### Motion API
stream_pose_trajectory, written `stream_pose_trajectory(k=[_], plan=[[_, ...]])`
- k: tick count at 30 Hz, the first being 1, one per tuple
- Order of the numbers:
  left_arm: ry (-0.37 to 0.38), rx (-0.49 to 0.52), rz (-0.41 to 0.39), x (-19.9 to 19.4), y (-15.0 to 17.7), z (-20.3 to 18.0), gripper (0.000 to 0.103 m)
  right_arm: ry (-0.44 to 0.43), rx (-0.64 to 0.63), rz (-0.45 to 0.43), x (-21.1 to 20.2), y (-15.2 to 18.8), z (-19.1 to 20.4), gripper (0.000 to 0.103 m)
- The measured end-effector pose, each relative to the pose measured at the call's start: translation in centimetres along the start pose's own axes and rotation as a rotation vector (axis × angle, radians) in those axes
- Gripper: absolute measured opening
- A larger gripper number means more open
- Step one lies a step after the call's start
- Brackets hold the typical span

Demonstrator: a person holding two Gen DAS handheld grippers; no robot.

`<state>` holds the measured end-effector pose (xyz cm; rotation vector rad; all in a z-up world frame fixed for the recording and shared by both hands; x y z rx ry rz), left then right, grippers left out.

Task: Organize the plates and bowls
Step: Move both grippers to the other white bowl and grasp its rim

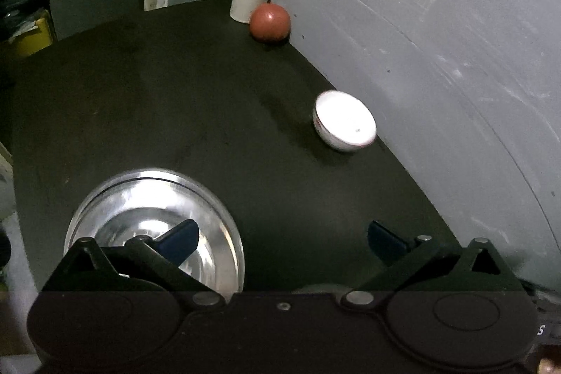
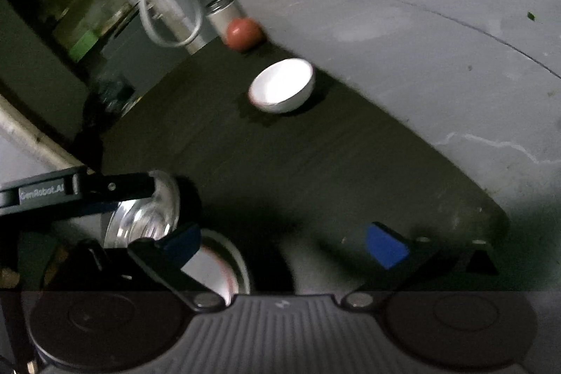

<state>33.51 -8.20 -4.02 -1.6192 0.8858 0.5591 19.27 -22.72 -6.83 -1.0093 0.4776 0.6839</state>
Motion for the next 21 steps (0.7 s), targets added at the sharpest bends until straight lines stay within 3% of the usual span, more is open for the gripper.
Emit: stream_pose_trajectory(k=[8, 15, 21], plan=[[-0.01, 0.046, -0.003, 7.5, -5.0, 0.1, 0.102, 0.115, 0.089, -0.067, 3.9, -3.6, -2.0, 0.103], [-0.027, 0.1, 0.026, 13.1, -7.8, 0.4, 0.102, 0.112, 0.178, -0.091, 8.4, -5.8, -2.9, 0.103], [-0.027, 0.156, 0.039, 16.0, -8.9, 0.4, 0.102, 0.155, 0.165, -0.127, 11.7, -7.6, -3.0, 0.103]])
Point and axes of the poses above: each gripper's, at about its wrist camera, not at the fingertips, and x roughly the way its jaws point, z to its left, y to its underside, the point moved 8 cm from there along x, roughly the way its jaws point, and after that the axes turned 8 degrees about -z, right-handed, at the moved point
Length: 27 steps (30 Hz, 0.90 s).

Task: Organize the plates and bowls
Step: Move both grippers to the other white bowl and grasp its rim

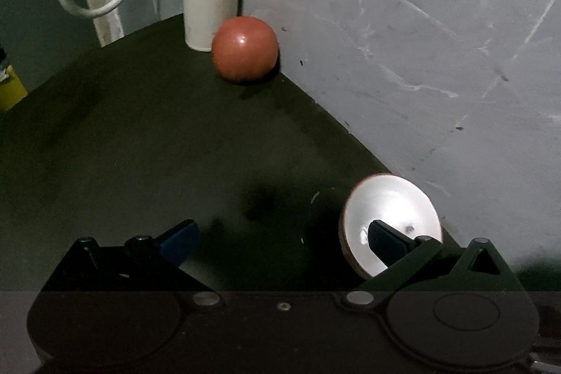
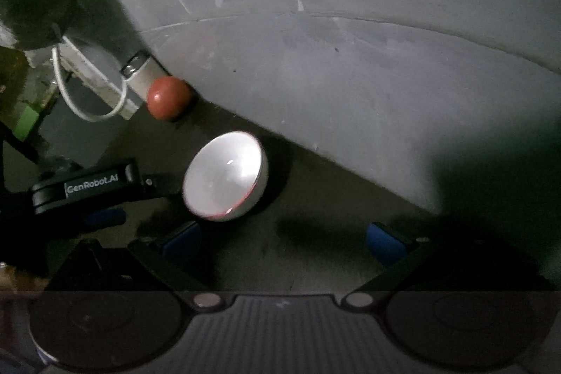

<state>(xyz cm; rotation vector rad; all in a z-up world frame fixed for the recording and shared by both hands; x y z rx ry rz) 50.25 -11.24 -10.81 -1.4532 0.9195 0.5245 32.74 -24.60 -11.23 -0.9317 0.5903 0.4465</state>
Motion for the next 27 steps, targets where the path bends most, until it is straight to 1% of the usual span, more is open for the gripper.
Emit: stream_pose_trajectory(k=[3, 4, 7, 9, 13, 15, 16, 17, 18, 19, 20, 21, 23, 25, 27], plan=[[0.015, 0.017, 0.005, 0.9, -0.5, -0.3, 0.102, 0.0, -0.036, -0.033, 1.3, -0.9, 0.7, 0.102], [0.02, 0.026, 0.006, 1.1, -0.6, -0.5, 0.102, 0.0, -0.047, -0.043, 1.6, -1.2, 0.8, 0.1], [0.026, 0.047, 0.007, 1.4, -0.7, -0.7, 0.102, -0.002, -0.067, -0.048, 2.7, -1.8, 1.1, 0.09], [0.031, 0.054, 0.011, 1.6, -0.8, -0.9, 0.101, 0.0, -0.068, -0.041, 3.3, -1.9, 1.0, 0.087], [0.037, 0.067, 0.02, 2.0, -0.7, -1.2, 0.092, 0.003, -0.074, -0.042, 3.4, -2.1, 0.8, 0.077], [0.042, 0.067, 0.026, 2.1, -0.6, -1.5, 0.085, -0.004, -0.071, -0.036, 3.6, -2.1, 0.8, 0.07], [0.048, 0.063, 0.03, 2.1, -0.5, -1.6, 0.082, -0.005, -0.06, -0.027, 3.7, -2.1, 0.8, 0.061], [0.053, 0.06, 0.033, 2.2, -0.5, -1.7, 0.076, -0.009, -0.06, -0.021, 3.8, -2.0, 0.8, 0.056], [0.053, 0.059, 0.038, 2.2, -0.4, -1.9, 0.068, -0.013, -0.06, -0.014, 4.0, -2.0, 0.8, 0.056], [0.054, 0.057, 0.042, 2.2, -0.3, -2.0, 0.063, -0.02, -0.057, -0.01, 4.2, -1.9, 0.8, 0.054], [0.058, 0.052, 0.044, 2.2, -0.3, -2.2, 0.052, -0.022, -0.051, -0.007, 4.4, -1.9, 0.8, 0.05], [0.065, 0.045, 0.046, 2.2, -0.2, -2.3, 0.043, -0.028, -0.045, -0.006, 4.5, -1.9, 0.9, 0.048], [0.077, 0.033, 0.051, 2.2, -0.1, -2.5, 0.036, -0.037, -0.023, 0.011, 4.7, -1.9, 1.0, 0.038], [0.089, 0.025, 0.054, 2.2, 0.0, -2.8, 0.03, -0.046, -0.019, 0.012, 4.9, -1.9, 1.1, 0.034], [0.1, 0.018, 0.057, 2.2, 0.0, -3.0, 0.017, -0.053, -0.015, 0.014, 5.0, -2.0, 1.2, 0.03]])
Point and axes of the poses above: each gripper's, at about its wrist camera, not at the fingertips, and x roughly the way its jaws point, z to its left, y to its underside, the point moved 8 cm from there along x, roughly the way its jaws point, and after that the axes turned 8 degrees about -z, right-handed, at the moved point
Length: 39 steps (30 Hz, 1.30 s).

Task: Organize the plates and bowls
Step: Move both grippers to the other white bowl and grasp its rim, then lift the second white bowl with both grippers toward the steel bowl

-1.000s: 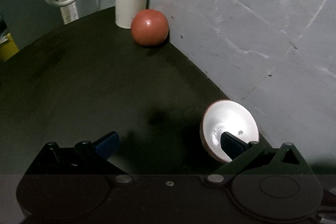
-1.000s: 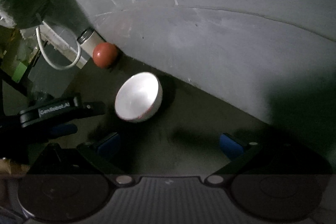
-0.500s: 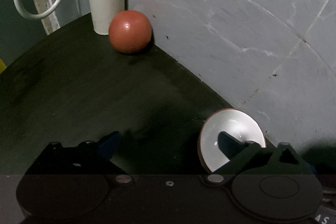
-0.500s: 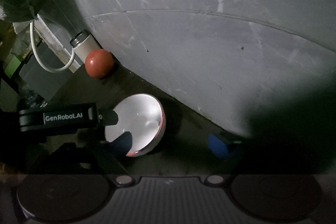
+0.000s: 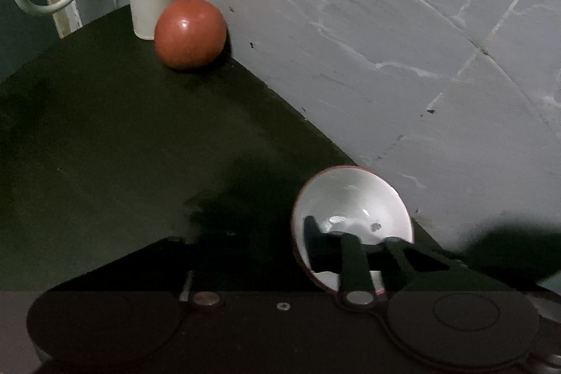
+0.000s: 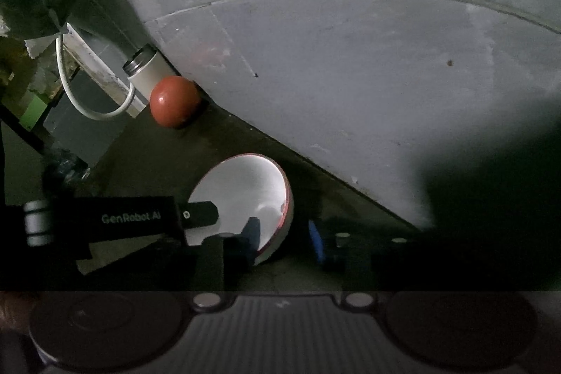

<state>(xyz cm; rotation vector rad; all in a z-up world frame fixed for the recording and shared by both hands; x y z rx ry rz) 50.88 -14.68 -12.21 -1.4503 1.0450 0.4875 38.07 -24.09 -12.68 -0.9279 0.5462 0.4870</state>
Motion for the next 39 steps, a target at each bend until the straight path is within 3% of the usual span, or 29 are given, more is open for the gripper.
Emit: stream_pose_trajectory(k=[3, 13, 25, 39], plan=[[0.022, -0.027, 0.005, 0.1, 0.3, -0.2, 0.007, -0.012, 0.003, 0.003, 0.1, 0.0, 0.1, 0.025], [0.046, -0.085, -0.03, -2.1, 1.5, -0.2, 0.007, -0.035, -0.029, 0.009, -0.8, 0.0, 0.5, 0.017], [0.064, -0.143, -0.124, -9.9, 3.4, -0.9, 0.008, -0.109, -0.089, -0.016, -7.3, 0.5, 2.9, 0.017], [0.076, -0.175, -0.176, -17.6, 8.8, -0.1, 0.008, -0.16, -0.148, -0.016, -14.8, 4.1, 6.0, 0.017]])
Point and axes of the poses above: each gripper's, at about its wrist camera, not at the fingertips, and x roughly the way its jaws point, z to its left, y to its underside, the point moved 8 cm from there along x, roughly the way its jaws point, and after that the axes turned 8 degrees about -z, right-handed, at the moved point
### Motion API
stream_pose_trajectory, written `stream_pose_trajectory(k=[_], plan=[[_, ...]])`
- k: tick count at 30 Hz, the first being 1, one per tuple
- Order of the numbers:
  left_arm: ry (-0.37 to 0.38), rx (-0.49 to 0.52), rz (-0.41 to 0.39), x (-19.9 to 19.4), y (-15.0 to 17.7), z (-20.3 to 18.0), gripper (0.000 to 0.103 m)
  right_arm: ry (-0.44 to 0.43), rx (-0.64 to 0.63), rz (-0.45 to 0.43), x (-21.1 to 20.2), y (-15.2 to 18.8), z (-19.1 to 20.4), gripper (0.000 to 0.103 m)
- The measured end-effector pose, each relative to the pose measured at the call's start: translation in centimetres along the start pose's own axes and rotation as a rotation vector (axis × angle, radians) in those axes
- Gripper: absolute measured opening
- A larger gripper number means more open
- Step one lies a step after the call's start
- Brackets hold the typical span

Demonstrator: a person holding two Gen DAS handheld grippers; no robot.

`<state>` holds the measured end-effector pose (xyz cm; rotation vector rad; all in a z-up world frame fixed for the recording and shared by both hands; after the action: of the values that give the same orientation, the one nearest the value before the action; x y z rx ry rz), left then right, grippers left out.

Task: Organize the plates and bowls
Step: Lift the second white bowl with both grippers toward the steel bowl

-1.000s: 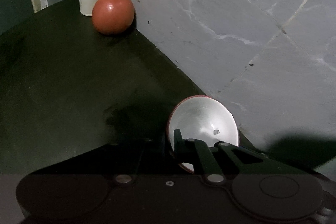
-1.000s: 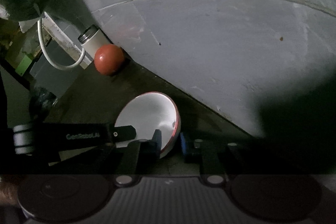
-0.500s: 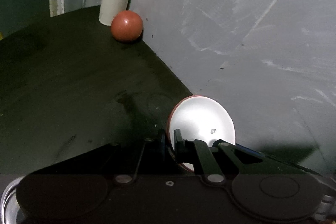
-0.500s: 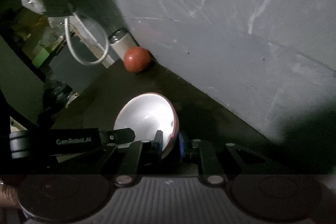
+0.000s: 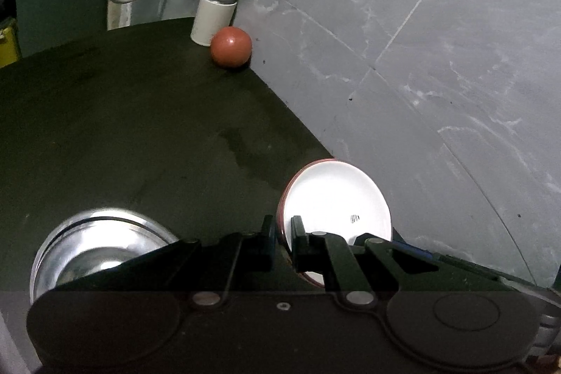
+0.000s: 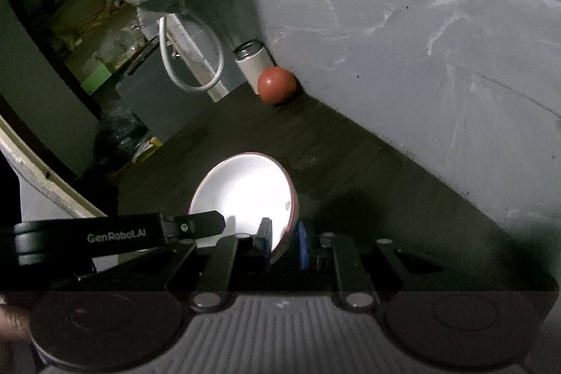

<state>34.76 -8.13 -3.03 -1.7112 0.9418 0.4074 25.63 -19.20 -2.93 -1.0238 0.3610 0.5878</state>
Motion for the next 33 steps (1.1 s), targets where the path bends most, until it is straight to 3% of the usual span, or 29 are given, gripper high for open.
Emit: stream_pose_trajectory(k=[22, 33], plan=[[0.02, -0.012, 0.023, -4.6, 5.7, 1.2, 0.008, 0.0, -0.038, 0.023, -5.2, 6.2, 2.1, 0.017], [0.008, 0.006, 0.07, -5.2, 8.7, 1.1, 0.008, 0.002, -0.07, 0.094, -6.1, 8.9, 1.7, 0.018]])
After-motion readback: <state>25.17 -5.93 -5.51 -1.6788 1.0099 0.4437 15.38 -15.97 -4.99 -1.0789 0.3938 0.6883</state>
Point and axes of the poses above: each gripper's, at about its wrist camera, not at the fingertips, and x roughly the way its jaws point, z to its left, y to its underside, the point moved 8 cm from there along x, roughly the way its jaws point, and after that the axes turned 8 degrees about -z, right-handed, at the moved point
